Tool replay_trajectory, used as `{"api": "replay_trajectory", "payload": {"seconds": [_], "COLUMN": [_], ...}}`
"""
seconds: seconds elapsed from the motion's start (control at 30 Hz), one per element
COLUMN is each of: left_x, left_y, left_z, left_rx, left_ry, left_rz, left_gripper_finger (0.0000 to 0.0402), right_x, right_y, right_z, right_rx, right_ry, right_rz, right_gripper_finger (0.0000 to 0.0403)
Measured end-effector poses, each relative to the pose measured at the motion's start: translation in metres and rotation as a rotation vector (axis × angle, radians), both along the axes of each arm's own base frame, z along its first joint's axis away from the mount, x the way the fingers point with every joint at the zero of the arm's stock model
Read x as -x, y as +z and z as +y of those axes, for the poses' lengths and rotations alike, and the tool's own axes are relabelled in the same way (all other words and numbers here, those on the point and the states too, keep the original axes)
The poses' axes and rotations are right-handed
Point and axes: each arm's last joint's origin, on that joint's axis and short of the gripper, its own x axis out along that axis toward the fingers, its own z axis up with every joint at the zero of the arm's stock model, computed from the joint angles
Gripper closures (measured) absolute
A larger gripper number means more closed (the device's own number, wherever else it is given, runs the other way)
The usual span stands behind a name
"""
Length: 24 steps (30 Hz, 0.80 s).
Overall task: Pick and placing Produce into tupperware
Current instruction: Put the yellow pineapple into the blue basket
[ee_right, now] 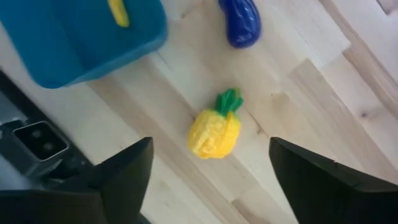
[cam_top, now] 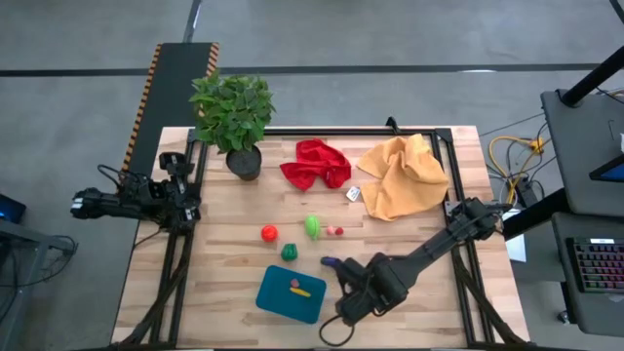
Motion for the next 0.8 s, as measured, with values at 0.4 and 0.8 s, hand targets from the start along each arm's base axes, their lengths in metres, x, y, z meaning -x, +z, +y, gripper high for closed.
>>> {"api": "replay_trajectory", "payload": {"seconds": [0.4, 0.8], "left_x": [0.000, 0.000], "left_y": [0.000, 0.000], "left_z": [0.000, 0.000], "left_rx": [0.000, 0.000], "left_ry": [0.000, 0.000], "left_rz": [-0.001, -0.001], "left_gripper_finger": [0.0202, 0.0202], "right_x": [0.011, 0.004], "right_y": [-0.042, -0.075], "right_z": [-0.002, 0.004], "right_rx": [0.005, -0.099], "right_ry": [-0.215, -0.187], "right_rz": [0.085, -0.001], "right_gripper_finger": [0.0049, 0.0051]}}
